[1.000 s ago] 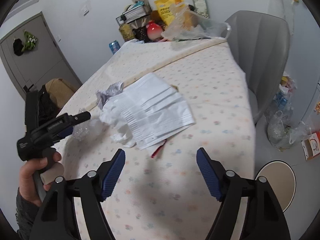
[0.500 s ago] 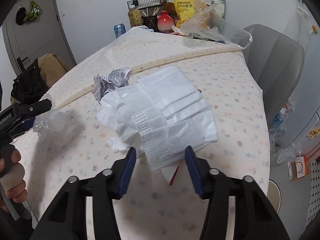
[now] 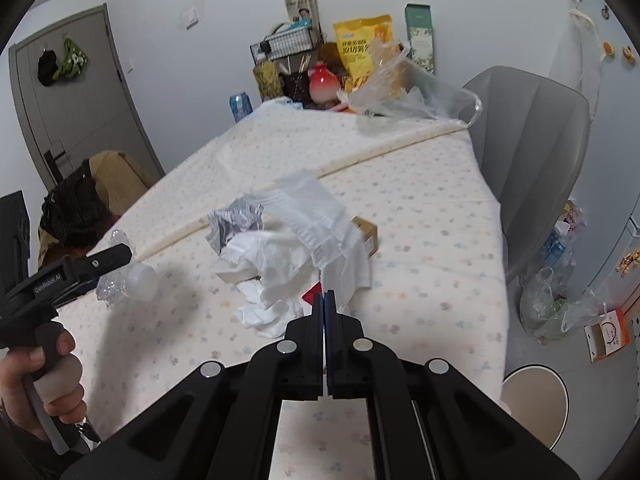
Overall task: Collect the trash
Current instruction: 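Grasp the white tissue with the right tool while the left tool holds the plastic bag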
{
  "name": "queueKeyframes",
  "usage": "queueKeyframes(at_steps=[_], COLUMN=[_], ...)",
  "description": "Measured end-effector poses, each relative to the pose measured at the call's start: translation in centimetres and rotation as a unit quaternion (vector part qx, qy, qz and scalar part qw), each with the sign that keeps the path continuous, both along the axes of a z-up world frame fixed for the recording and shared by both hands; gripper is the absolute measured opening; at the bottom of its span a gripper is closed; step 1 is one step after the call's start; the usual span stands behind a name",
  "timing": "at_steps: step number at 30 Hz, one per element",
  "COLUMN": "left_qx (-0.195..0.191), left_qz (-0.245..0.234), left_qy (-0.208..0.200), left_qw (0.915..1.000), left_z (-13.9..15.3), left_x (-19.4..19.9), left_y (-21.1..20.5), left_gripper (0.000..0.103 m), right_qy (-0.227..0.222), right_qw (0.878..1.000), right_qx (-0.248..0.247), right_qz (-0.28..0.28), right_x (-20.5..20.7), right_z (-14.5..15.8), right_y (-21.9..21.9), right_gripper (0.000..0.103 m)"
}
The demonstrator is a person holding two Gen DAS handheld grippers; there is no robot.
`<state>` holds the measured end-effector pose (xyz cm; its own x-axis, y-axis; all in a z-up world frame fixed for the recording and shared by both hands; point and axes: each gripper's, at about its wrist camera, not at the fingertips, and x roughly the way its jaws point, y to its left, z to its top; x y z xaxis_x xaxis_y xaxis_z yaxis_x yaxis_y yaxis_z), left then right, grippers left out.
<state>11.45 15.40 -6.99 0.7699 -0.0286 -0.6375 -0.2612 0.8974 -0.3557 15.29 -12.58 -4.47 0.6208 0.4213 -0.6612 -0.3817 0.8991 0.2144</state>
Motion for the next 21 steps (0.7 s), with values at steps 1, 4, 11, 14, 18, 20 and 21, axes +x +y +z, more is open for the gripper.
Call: queueKeyframes(at_steps=[1, 4, 11, 14, 18, 20, 21], left_qx=[0.002, 0.004, 0.022, 0.035, 0.042, 0.044, 0.046], left_qz=[-0.004, -0.017, -0.053, -0.072, -0.096, -0.109, -0.117], left_qy=[-0.003, -0.01, -0.017, -0.022, -0.025, -0.023, -0.022], left_qw=[1.0, 0.9998, 0.9982, 0.9966, 0.9942, 0.9929, 0.9918], left_z=[0.3, 1.0, 2.4, 3.1, 3.6, 3.5, 3.4], left_x=[0.0, 0.4, 2.0, 2.6, 3.6, 4.3, 4.6], left_y=[-0.4, -1.5, -5.7, -8.0, -11.0, -12.4, -13.3], left_gripper=[0.09, 0.09, 0.09, 0.09, 0.09, 0.09, 0.09], right_qy=[-0.004, -0.014, -0.024, -0.024, -0.018, -0.013, -0.013], right_qw=[1.0, 1.0, 0.998, 0.997, 0.994, 0.992, 0.991], right_qx=[0.004, 0.014, 0.038, 0.051, 0.061, 0.068, 0.069], right_qz=[-0.006, -0.02, -0.048, -0.06, -0.088, -0.107, -0.113], right_x=[-0.2, -0.7, -1.7, -1.9, -1.8, -1.7, -1.7], right_z=[0.4, 1.5, 2.4, 2.3, 1.7, 1.4, 1.2], right_y=[-0.6, -2.3, -6.1, -8.2, -11.5, -13.6, -14.3], right_gripper=[0.001, 0.001, 0.001, 0.001, 0.001, 0.001, 0.001])
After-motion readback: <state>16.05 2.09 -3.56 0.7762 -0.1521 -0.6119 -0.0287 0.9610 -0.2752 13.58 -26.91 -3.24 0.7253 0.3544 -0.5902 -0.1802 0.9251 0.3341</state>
